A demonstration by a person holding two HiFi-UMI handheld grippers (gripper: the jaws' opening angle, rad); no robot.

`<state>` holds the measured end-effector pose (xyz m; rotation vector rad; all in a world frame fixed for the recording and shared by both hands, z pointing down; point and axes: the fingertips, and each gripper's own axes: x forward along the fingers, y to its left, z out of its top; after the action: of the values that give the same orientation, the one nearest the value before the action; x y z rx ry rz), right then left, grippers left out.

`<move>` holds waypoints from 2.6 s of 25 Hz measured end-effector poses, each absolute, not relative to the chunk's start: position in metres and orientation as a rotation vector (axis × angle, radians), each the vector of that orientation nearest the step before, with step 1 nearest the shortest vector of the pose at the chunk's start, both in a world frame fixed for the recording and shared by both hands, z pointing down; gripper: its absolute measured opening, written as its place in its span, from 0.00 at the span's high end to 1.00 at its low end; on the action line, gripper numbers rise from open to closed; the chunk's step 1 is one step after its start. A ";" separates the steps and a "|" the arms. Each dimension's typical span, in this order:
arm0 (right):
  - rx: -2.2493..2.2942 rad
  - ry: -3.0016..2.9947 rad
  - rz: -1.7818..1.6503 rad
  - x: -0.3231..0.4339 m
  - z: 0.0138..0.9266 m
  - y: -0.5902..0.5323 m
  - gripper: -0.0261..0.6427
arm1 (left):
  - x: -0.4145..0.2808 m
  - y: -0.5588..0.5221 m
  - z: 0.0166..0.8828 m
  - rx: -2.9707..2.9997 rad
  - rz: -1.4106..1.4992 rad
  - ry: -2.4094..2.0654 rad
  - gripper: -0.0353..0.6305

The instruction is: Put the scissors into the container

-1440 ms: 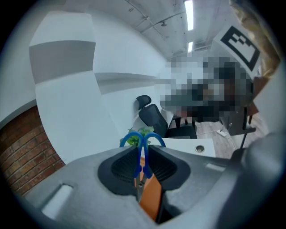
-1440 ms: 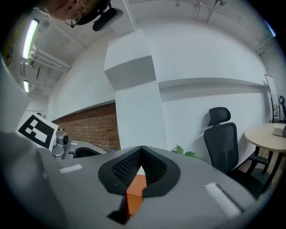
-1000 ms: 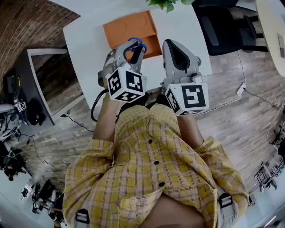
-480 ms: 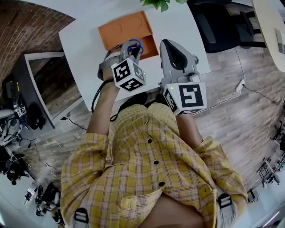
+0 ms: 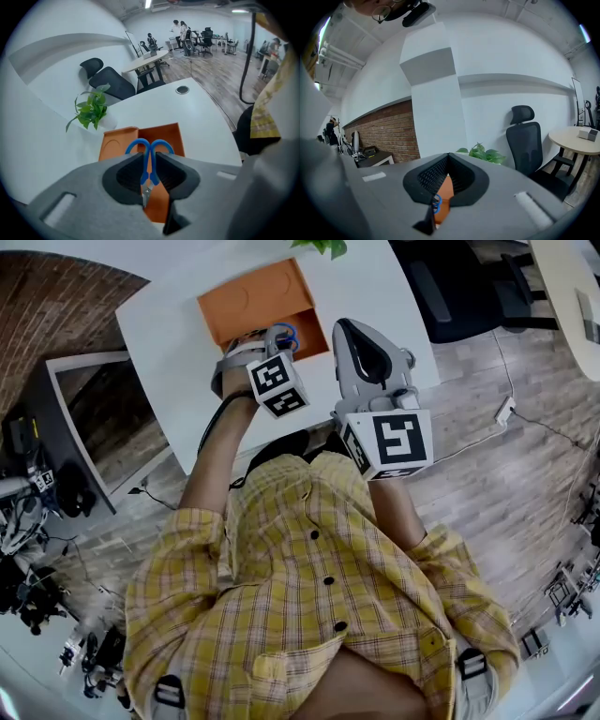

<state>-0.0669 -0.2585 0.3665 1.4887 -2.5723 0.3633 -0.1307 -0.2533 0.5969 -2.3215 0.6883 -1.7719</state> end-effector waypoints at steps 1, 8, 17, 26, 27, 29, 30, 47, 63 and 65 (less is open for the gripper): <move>1.491 -2.571 0.366 -0.066 0.367 -0.258 0.95 | -0.130 -0.253 0.601 -2.329 -1.778 0.684 0.82; 1.493 -2.563 0.377 -0.063 0.372 -0.257 0.95 | -0.130 -0.257 0.628 -2.298 -1.842 0.642 0.82; 1.501 -2.540 0.374 -0.058 0.376 -0.259 0.95 | -0.129 -0.257 0.659 -2.317 -1.900 0.600 0.82; 1.478 -2.535 0.373 -0.062 0.381 -0.260 0.95 | -0.130 -0.266 0.680 -2.318 -1.932 0.568 0.81; 1.476 -2.533 0.374 -0.062 0.382 -0.261 0.95 | -0.130 -0.267 0.682 -2.323 -1.932 0.568 0.82; 1.471 -2.531 0.376 -0.063 0.383 -0.262 0.95 | -0.130 -0.267 0.686 -2.331 -1.937 0.571 0.82; 1.470 -2.530 0.376 -0.062 0.383 -0.262 0.95 | -0.130 -0.267 0.687 -2.336 -1.939 0.574 0.82; 1.484 -2.516 0.395 -0.048 0.390 -0.260 0.95 | -0.127 -0.271 0.694 -2.503 -1.882 0.685 0.76; 1.475 -2.546 0.370 -0.044 0.377 -0.253 0.95 | -0.139 -0.268 0.659 -2.492 -1.774 0.890 0.78; 1.473 -2.553 0.364 -0.042 0.375 -0.252 0.95 | -0.140 -0.268 0.651 -2.482 -1.758 0.910 0.79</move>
<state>-0.0424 -0.2515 0.3749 1.4727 -2.5527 0.3638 -0.1395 -0.2683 0.6508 -2.4819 0.9095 -1.7583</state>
